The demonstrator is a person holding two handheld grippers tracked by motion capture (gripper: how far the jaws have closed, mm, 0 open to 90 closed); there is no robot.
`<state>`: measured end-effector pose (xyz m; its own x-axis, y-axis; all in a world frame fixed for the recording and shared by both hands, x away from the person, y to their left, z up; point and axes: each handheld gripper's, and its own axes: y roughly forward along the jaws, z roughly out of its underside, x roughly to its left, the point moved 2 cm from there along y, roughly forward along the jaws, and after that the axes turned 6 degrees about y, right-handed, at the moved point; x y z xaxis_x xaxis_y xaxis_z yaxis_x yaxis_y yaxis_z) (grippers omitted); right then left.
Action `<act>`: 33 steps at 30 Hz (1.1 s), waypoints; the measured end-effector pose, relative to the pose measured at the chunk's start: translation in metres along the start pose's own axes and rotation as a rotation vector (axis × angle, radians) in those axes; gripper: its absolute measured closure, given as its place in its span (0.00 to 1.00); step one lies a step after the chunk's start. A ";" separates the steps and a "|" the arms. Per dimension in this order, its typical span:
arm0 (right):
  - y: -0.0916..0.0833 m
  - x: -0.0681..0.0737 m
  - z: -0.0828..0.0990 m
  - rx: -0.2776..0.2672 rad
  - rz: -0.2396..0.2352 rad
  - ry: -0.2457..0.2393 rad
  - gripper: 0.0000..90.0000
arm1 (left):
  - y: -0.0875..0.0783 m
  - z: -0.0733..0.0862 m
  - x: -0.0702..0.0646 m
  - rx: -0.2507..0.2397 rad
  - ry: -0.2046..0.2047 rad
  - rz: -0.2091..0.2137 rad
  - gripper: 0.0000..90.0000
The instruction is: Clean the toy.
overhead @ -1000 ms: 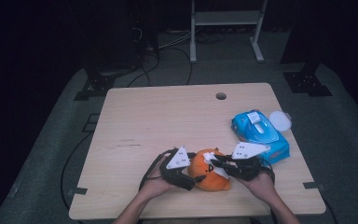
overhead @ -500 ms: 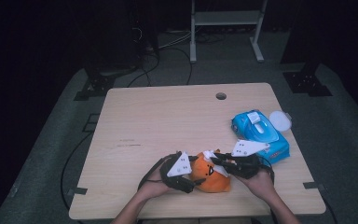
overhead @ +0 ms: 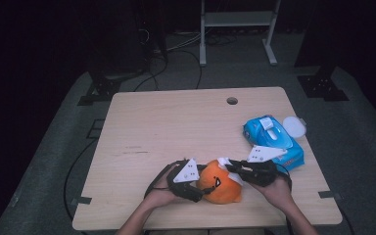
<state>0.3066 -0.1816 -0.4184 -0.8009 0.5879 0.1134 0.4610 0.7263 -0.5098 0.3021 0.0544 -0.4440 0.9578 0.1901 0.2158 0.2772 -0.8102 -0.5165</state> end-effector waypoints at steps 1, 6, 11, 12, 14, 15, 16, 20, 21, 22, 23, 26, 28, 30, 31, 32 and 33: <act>0.000 0.000 0.000 0.000 0.000 0.000 0.88 | 0.000 -0.001 0.001 -0.002 -0.010 0.014 0.30; 0.002 0.013 -0.005 -0.019 -0.037 -0.029 0.88 | 0.000 -0.008 0.005 -0.014 -0.091 0.050 0.21; 0.005 0.018 -0.009 -0.021 -0.042 -0.061 0.88 | -0.002 -0.004 0.007 0.013 -0.084 0.027 0.34; 0.005 0.012 -0.006 -0.009 -0.024 -0.057 0.88 | -0.003 0.001 0.010 0.033 -0.086 0.024 0.35; 0.004 0.003 -0.001 0.010 -0.002 -0.042 0.88 | -0.005 0.007 0.015 0.039 -0.112 0.027 0.36; 0.003 0.000 0.002 0.014 0.013 -0.039 0.88 | -0.006 0.010 0.016 0.034 -0.122 0.030 0.36; 0.001 -0.002 0.004 0.019 0.020 -0.029 0.88 | -0.007 0.011 0.017 0.030 -0.129 0.036 0.35; 0.003 0.005 0.003 0.005 0.017 -0.043 0.88 | -0.008 0.000 0.017 -0.022 -0.142 0.023 0.21; 0.003 0.005 0.003 0.005 0.017 -0.043 0.88 | -0.008 0.000 0.017 -0.022 -0.142 0.023 0.21; 0.007 0.014 -0.001 -0.009 -0.007 -0.056 0.88 | -0.008 -0.006 0.016 -0.047 -0.131 0.013 0.23; 0.007 0.014 -0.001 -0.009 -0.007 -0.056 0.88 | -0.008 -0.006 0.016 -0.047 -0.131 0.013 0.26; 0.010 0.021 -0.004 -0.001 -0.005 -0.099 0.88 | -0.008 0.002 0.015 -0.019 -0.119 0.004 0.35; 0.008 0.015 -0.002 0.002 -0.004 -0.080 0.88 | -0.009 0.004 0.017 -0.016 -0.123 0.005 0.38; 0.005 0.007 0.002 0.013 0.022 -0.075 0.88 | -0.011 0.012 0.024 -0.007 -0.163 -0.001 0.39; 0.005 0.007 0.002 0.013 0.022 -0.075 0.88 | -0.011 0.012 0.024 -0.007 -0.163 -0.001 0.39; 0.001 0.000 0.007 0.020 0.036 -0.049 0.88 | -0.013 0.017 0.027 -0.006 -0.186 -0.003 0.39; 0.001 0.000 0.007 0.020 0.036 -0.049 0.88 | -0.013 0.017 0.027 -0.006 -0.186 -0.003 0.40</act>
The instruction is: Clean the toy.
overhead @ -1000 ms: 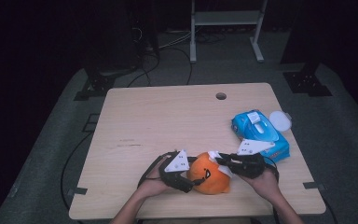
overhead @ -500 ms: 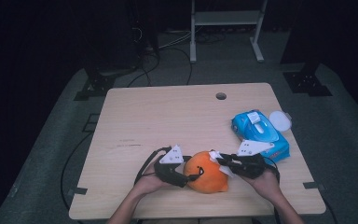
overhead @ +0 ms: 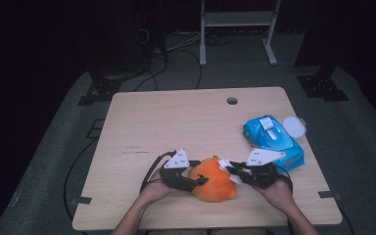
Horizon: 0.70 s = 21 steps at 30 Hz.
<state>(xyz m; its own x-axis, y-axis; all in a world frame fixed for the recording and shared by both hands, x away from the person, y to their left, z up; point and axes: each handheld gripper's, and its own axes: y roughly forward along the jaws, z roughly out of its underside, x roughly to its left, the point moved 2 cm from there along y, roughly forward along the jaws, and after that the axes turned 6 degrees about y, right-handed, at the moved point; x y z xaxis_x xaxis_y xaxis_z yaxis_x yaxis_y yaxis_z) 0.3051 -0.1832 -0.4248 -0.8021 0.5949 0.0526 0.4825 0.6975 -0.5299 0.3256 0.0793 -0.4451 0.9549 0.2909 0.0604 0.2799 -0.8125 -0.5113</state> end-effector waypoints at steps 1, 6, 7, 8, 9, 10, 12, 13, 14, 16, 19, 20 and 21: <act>-0.003 -0.002 0.003 0.006 0.001 0.016 0.88 | -0.001 0.003 0.003 0.007 -0.011 -0.006 0.40; -0.002 0.018 -0.004 -0.007 -0.089 -0.029 0.88 | -0.004 0.007 0.007 0.007 -0.044 -0.015 0.40; -0.001 0.022 -0.005 -0.003 -0.090 -0.044 0.88 | -0.005 0.009 0.008 0.000 -0.047 -0.014 0.40; -0.001 0.022 -0.005 -0.003 -0.090 -0.044 0.88 | -0.005 0.009 0.008 0.000 -0.047 -0.014 0.40; 0.000 0.022 -0.005 0.003 -0.079 -0.055 0.88 | -0.006 0.010 0.009 -0.001 -0.052 -0.013 0.40; 0.000 0.022 -0.005 0.003 -0.079 -0.055 0.88 | -0.006 0.010 0.009 -0.001 -0.052 -0.013 0.40; 0.000 0.015 -0.003 0.006 -0.065 -0.037 0.88 | -0.006 0.010 0.010 -0.002 -0.057 -0.014 0.40; -0.001 0.010 -0.001 0.012 -0.052 -0.032 0.88 | -0.005 0.010 0.010 -0.004 -0.060 -0.014 0.40; -0.002 0.004 0.002 0.026 -0.042 -0.016 0.88 | -0.005 0.010 0.011 -0.002 -0.062 -0.016 0.40; -0.004 0.007 0.002 0.021 -0.079 -0.017 0.88 | -0.005 0.010 0.012 0.002 -0.063 -0.020 0.40; -0.004 0.020 -0.001 0.010 -0.183 -0.054 0.88 | -0.006 0.012 0.015 0.000 -0.096 -0.040 0.40; -0.004 0.020 -0.001 0.010 -0.183 -0.054 0.88 | -0.006 0.012 0.015 0.000 -0.096 -0.040 0.40; 0.000 0.028 -0.003 0.026 -0.170 -0.093 0.88 | -0.006 0.013 0.016 -0.003 -0.106 -0.043 0.40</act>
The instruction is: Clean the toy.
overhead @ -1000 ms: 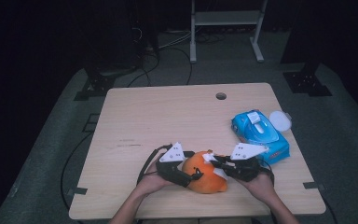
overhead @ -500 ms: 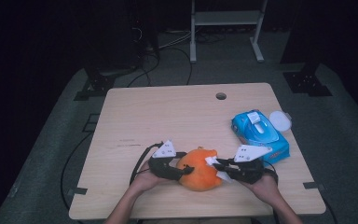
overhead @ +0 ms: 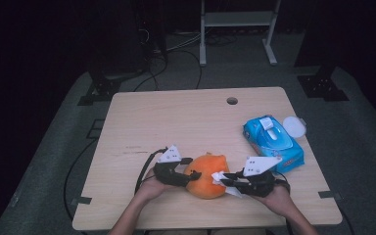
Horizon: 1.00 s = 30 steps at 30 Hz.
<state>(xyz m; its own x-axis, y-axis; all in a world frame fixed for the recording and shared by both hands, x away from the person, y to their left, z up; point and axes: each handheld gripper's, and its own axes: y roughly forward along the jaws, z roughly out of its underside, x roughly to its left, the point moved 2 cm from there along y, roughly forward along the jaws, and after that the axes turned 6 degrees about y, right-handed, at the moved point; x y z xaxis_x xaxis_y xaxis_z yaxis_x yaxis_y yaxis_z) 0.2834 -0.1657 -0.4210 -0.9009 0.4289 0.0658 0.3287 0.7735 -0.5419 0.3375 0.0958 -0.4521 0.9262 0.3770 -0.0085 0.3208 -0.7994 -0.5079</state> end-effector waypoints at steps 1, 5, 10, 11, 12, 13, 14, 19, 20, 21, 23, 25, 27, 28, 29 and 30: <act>0.000 0.000 0.000 0.000 0.000 0.000 0.88 | 0.000 0.000 0.000 0.000 0.000 0.000 0.40; 0.001 -0.009 0.001 -0.005 0.056 0.021 0.88 | 0.000 -0.002 0.001 -0.015 -0.007 -0.011 0.39; 0.000 -0.019 0.006 -0.002 0.141 0.054 0.88 | 0.000 -0.011 -0.010 -0.042 0.136 0.018 0.34; 0.000 -0.019 0.006 -0.002 0.141 0.054 0.88 | 0.000 -0.011 -0.010 -0.042 0.136 0.018 0.38; 0.000 -0.015 0.004 -0.010 0.129 0.040 0.88 | 0.003 -0.010 -0.009 -0.035 0.126 0.003 0.41; 0.000 -0.015 0.004 -0.010 0.129 0.040 0.88 | 0.003 -0.010 -0.009 -0.035 0.126 0.003 0.43; 0.002 -0.011 0.002 -0.011 0.125 0.022 0.88 | 0.004 -0.010 -0.008 -0.034 0.110 -0.006 0.43; 0.020 0.015 -0.007 0.002 0.052 -0.048 0.88 | 0.008 -0.009 -0.002 -0.040 0.043 -0.045 0.46; 0.024 0.018 -0.008 0.012 0.039 -0.065 0.88 | 0.007 -0.009 -0.002 -0.037 0.041 -0.047 0.46; 0.026 0.020 -0.009 0.021 0.039 -0.080 0.88 | 0.007 -0.008 -0.001 -0.035 0.038 -0.046 0.46; 0.021 0.014 -0.009 0.023 0.068 -0.078 0.88 | 0.005 -0.007 0.001 -0.036 0.027 -0.042 0.45; 0.014 0.005 -0.005 0.020 0.103 -0.051 0.88 | 0.005 -0.007 0.003 -0.046 0.015 -0.041 0.45; 0.011 0.001 -0.003 0.017 0.110 -0.037 0.88 | 0.007 -0.007 0.003 -0.059 -0.001 -0.031 0.44; 0.010 0.001 0.000 0.016 0.105 -0.022 0.88 | 0.010 -0.008 0.001 -0.057 0.016 -0.029 0.43; 0.012 0.004 -0.001 0.022 0.102 -0.035 0.88 | 0.010 -0.008 0.001 -0.057 0.016 -0.029 0.42; 0.015 0.008 -0.002 0.024 0.087 -0.049 0.88 | 0.012 -0.010 -0.002 -0.048 0.037 -0.027 0.42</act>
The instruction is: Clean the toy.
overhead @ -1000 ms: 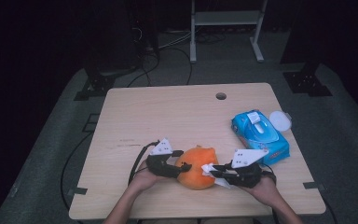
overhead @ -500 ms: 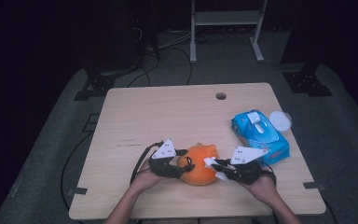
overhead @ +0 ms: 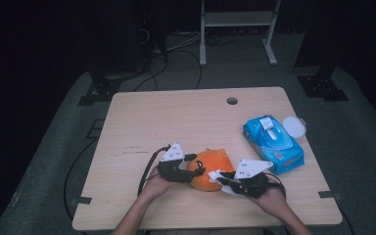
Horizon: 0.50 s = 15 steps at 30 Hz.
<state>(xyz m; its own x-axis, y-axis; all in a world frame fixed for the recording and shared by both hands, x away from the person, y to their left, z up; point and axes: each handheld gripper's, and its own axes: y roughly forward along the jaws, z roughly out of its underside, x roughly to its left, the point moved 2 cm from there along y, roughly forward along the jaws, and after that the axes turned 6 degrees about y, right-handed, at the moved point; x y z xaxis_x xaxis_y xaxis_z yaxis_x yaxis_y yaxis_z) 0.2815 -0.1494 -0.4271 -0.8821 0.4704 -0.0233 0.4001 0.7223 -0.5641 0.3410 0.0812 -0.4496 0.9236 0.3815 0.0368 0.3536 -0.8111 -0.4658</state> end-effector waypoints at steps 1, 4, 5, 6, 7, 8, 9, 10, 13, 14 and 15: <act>0.000 0.000 0.000 0.000 0.000 0.000 0.88 | 0.000 0.000 0.000 0.000 0.000 0.000 0.42; 0.007 0.007 -0.006 0.015 -0.017 -0.046 0.88 | -0.003 0.000 -0.004 0.030 0.049 0.001 0.44; 0.005 0.005 -0.007 0.007 -0.013 -0.030 0.88 | -0.003 0.001 -0.004 0.033 0.055 0.009 0.45; 0.005 0.005 -0.007 0.007 -0.013 -0.030 0.88 | -0.003 0.001 -0.004 0.033 0.055 0.009 0.45; -0.002 -0.005 -0.005 -0.018 0.016 0.013 0.88 | -0.003 0.001 -0.006 0.031 0.072 0.020 0.46; -0.005 -0.011 -0.004 -0.026 0.038 0.032 0.88 | -0.003 0.001 -0.007 0.034 0.083 0.023 0.46; -0.005 -0.011 -0.004 -0.026 0.038 0.032 0.88 | -0.003 0.001 -0.007 0.034 0.083 0.023 0.46; -0.008 -0.018 -0.002 -0.032 0.057 0.054 0.88 | -0.002 0.000 -0.008 0.031 0.085 0.027 0.46; -0.014 -0.036 0.006 -0.035 0.105 0.111 0.88 | -0.002 0.000 -0.009 0.028 0.089 0.036 0.43; -0.013 -0.039 0.011 -0.028 0.091 0.133 0.88 | -0.003 -0.004 -0.009 0.014 0.067 0.037 0.38; -0.012 -0.037 0.012 -0.024 0.079 0.133 0.88 | -0.003 -0.007 -0.007 0.025 0.045 0.020 0.29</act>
<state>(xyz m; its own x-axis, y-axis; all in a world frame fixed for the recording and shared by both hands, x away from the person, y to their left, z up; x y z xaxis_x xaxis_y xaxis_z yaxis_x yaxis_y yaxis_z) 0.3059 -0.1815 -0.4297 -0.8075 0.5882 0.0432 0.4744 0.6913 -0.5450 0.3340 0.0778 -0.4421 0.9364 0.3445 0.0665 0.3315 -0.8067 -0.4891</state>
